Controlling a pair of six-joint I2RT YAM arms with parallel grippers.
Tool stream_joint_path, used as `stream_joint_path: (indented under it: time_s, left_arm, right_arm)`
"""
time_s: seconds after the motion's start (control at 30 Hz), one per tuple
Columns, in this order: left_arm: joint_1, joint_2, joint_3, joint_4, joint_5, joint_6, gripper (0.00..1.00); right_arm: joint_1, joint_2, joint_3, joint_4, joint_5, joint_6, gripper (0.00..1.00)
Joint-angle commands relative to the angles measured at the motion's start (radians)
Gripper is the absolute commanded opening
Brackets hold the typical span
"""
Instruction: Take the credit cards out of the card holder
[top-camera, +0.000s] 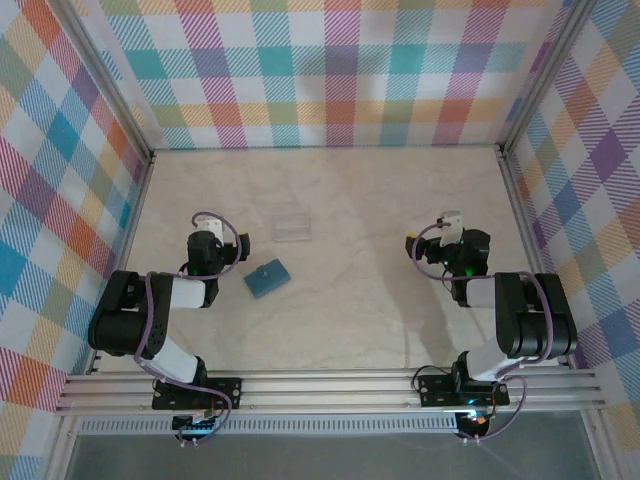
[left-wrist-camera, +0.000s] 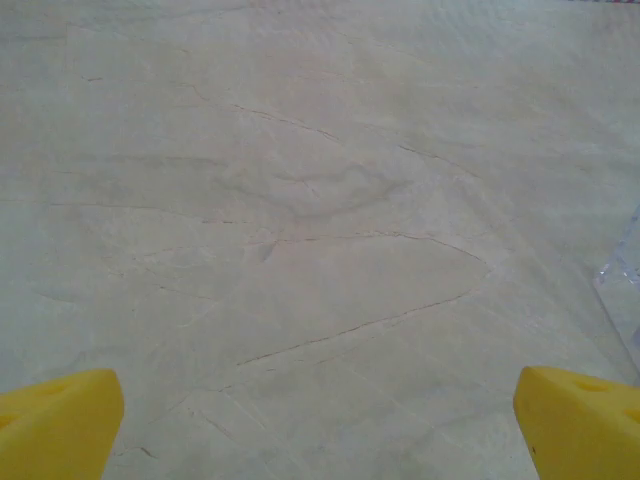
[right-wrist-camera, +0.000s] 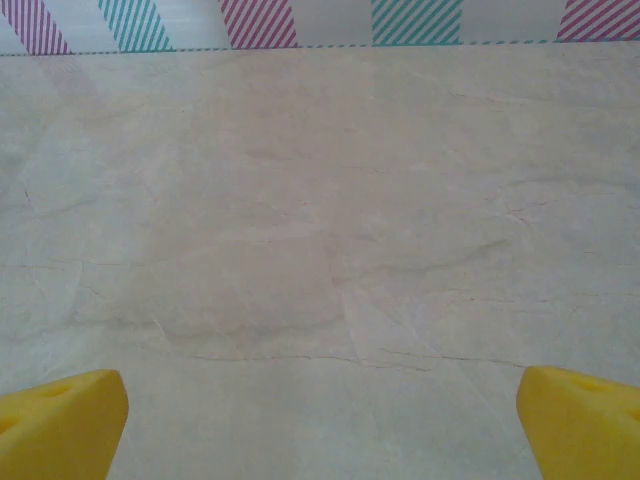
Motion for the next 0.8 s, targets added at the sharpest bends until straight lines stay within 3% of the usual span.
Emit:
stream_joint_path:
  time_s: [0.0,0.77]
  left_arm:
    - [0.011,0.0,-0.005,0.035,0.008,0.016,1.0]
    - [0.01,0.0,-0.005,0.033,0.01,0.014,1.0]
  right_arm:
    - [-0.001,-0.004,-0.036,0.083,-0.029,-0.02,1.0]
    - [-0.002,-0.001,-0.018,0.055,-0.025,-0.018,1.0]
